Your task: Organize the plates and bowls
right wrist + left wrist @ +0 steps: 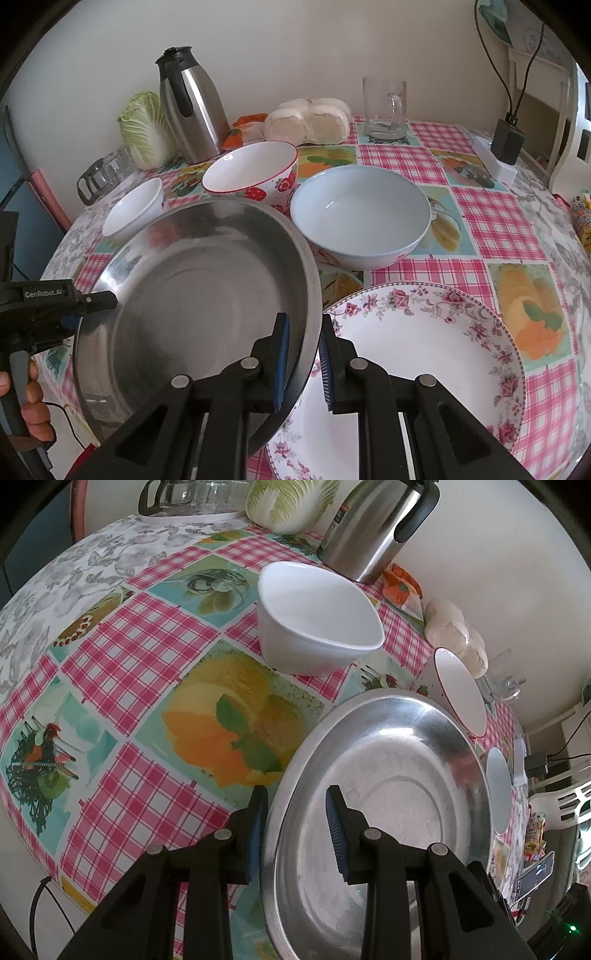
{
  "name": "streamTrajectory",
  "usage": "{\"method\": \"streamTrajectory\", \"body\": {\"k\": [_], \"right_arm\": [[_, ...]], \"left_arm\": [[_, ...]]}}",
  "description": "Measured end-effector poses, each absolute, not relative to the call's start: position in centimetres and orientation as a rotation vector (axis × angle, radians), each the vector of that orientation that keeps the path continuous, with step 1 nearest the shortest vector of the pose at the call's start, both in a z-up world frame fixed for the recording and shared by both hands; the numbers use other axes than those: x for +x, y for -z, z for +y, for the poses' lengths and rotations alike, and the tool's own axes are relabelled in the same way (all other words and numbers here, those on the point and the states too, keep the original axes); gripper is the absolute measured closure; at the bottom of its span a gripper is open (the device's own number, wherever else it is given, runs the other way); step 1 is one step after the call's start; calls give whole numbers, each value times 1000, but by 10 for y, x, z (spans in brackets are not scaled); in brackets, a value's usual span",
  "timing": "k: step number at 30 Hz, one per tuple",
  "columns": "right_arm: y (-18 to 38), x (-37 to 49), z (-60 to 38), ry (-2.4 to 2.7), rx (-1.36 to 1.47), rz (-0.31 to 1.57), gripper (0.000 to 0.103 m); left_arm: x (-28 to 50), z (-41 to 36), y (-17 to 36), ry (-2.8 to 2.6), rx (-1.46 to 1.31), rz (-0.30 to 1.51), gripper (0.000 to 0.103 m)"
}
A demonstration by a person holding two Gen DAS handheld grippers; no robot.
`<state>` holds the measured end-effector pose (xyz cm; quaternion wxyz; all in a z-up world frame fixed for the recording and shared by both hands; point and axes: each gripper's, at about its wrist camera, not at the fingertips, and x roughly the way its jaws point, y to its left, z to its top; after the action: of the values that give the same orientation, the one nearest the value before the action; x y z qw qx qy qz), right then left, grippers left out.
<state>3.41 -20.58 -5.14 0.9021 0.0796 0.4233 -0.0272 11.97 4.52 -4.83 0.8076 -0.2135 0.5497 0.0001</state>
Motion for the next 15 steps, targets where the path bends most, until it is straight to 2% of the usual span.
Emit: {"method": "streamTrajectory", "body": {"k": [15], "right_arm": [[52, 34, -206, 61, 170, 871, 86]], "left_arm": [[122, 47, 51, 9, -453, 1176, 70]]}}
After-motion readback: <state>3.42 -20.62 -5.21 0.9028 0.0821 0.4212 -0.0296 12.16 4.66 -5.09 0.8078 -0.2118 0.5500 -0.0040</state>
